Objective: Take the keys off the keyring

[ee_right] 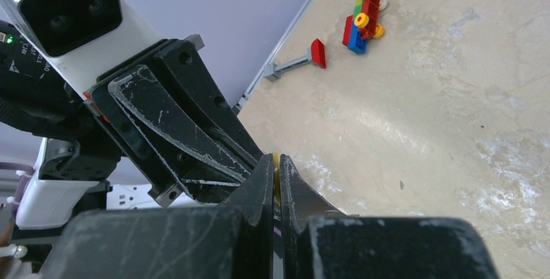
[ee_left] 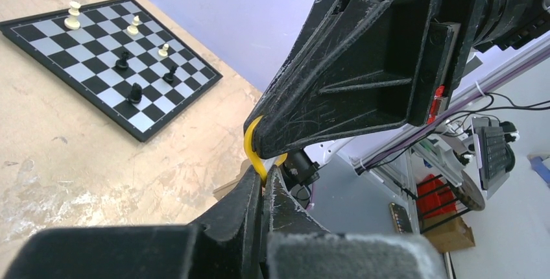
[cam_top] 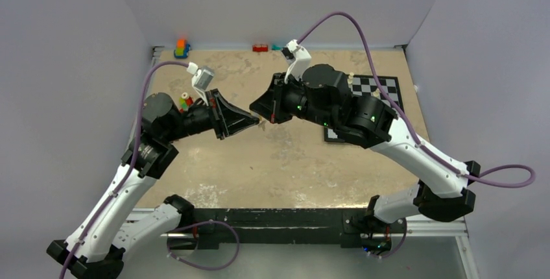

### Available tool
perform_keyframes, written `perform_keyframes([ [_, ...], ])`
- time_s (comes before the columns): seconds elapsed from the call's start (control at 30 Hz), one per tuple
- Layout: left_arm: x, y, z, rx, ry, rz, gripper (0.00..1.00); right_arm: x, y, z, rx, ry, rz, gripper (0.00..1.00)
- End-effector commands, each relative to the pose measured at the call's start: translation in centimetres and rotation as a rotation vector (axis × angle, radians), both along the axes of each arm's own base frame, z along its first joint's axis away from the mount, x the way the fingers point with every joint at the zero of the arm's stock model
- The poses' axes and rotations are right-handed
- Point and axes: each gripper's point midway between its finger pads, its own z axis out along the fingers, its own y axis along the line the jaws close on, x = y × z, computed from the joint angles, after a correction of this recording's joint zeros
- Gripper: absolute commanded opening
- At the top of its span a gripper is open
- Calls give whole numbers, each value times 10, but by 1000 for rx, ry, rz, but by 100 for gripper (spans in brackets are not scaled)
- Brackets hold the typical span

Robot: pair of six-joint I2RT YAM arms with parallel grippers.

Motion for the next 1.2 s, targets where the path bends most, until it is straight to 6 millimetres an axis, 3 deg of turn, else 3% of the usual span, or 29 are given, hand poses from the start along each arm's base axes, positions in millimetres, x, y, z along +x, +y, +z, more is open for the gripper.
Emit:
perform_keyframes([
  [0.0,-6,0,11,-11,-52,-18,0,-2,1,18,73,-22,-1,0],
  [0.2,-5,2,12,-13,-54,-3,0,-3,3,18,80,-28,11,0],
  [0.27,-5,2,13,-16,-54,2,0,-4,4,19,82,-30,18,14],
  [0.43,-8,5,20,-31,-65,11,0,-4,0,24,90,-49,15,65],
  [0.53,-9,6,23,-36,-67,11,0,-4,-7,28,91,-62,2,76],
  [0.7,-12,6,29,-49,-67,3,0,0,-27,41,101,-112,-54,80],
  [0.83,-20,7,45,-87,-74,-11,0,-6,-45,60,163,-213,-40,79],
  [1.0,-33,11,79,-158,-80,-36,0,-41,-65,90,278,-427,140,73],
  [1.17,-41,14,106,-217,-44,-49,0,-67,-75,101,303,-575,276,68],
])
